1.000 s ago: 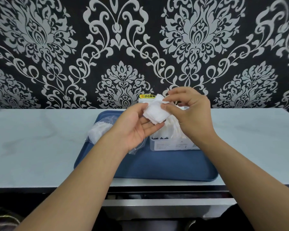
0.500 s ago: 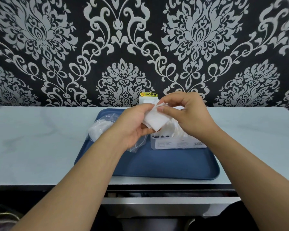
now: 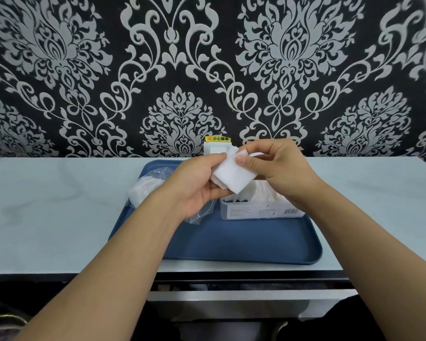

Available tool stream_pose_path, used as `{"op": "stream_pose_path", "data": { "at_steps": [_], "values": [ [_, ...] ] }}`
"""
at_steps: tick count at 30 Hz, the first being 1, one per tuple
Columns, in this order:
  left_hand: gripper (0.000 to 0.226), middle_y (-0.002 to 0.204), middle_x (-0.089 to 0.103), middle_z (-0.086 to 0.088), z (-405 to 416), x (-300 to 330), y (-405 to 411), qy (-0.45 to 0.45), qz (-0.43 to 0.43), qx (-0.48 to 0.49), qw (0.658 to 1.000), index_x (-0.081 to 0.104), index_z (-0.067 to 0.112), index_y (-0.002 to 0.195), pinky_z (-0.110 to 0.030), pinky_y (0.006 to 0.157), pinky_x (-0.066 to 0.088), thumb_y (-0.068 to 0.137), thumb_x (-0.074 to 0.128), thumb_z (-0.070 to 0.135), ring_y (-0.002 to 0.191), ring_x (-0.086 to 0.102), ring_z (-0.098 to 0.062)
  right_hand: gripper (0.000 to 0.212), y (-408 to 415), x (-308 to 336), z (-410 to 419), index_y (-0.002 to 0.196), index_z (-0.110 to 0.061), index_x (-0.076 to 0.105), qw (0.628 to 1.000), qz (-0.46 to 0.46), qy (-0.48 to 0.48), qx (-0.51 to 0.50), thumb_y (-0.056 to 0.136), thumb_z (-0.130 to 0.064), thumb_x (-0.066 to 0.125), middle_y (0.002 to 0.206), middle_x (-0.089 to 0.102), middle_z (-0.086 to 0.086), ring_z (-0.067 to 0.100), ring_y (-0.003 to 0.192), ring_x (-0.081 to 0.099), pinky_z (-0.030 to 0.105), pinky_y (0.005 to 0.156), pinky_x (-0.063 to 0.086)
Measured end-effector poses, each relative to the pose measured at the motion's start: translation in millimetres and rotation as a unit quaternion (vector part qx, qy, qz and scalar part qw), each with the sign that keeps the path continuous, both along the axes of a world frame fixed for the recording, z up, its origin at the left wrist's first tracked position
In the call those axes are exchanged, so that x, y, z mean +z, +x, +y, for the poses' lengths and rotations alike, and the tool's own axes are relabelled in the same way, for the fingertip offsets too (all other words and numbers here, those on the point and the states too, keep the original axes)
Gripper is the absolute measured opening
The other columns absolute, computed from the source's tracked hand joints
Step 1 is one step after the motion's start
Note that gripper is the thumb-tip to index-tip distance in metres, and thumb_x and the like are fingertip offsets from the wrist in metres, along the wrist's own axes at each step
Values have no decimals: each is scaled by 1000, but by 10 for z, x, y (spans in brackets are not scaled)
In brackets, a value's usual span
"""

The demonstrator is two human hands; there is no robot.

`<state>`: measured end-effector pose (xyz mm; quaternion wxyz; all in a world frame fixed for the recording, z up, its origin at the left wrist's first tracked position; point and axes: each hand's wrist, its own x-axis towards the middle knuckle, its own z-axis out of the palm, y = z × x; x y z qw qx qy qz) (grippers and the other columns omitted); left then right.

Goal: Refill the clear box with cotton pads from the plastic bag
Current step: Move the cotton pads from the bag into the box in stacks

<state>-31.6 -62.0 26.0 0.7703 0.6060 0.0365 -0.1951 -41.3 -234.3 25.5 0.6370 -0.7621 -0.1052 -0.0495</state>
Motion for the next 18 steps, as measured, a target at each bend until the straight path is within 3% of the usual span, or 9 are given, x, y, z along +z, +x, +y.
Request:
{"op": "stream_pose_path", "data": {
  "at_steps": [5, 8, 12, 18],
  "values": [
    [40, 117, 73, -17, 10, 18, -16, -12, -19, -36, 999, 65, 7, 125, -37, 77, 63, 101, 53, 37, 105, 72, -28, 5, 6, -8, 37, 89, -1, 74, 996, -71, -50, -32, 87, -5, 74, 87, 74, 17, 17, 68, 66, 32, 65, 56],
    [42, 119, 70, -23, 44, 46, -48, -42, -35, -75, 996, 63, 1, 126, -43, 84, 62, 88, 66, 21, 102, 70, -30, 4, 16, -18, 61, 89, -1, 74, 991, -107, -63, -45, 87, -4, 73, 86, 73, 12, 13, 67, 63, 23, 58, 53],
    [40, 120, 67, -30, 101, 49, -49, -73, -67, -93, 991, 64, -3, 125, -50, 91, 59, 87, 49, -6, 104, 68, -38, 3, 44, -10, 27, 90, -1, 72, 990, -117, -18, -71, 89, -2, 70, 82, 71, 12, 17, 69, 62, 25, 61, 56],
    [36, 108, 74, -19, 107, 7, -25, -28, -118, -89, 989, 68, 7, 121, -37, 86, 61, 96, 45, -7, 91, 73, -24, 4, 46, -35, 43, 91, -8, 72, 989, -124, -3, -83, 89, -5, 71, 87, 72, 12, 18, 77, 64, 38, 75, 58]
  ]
}}
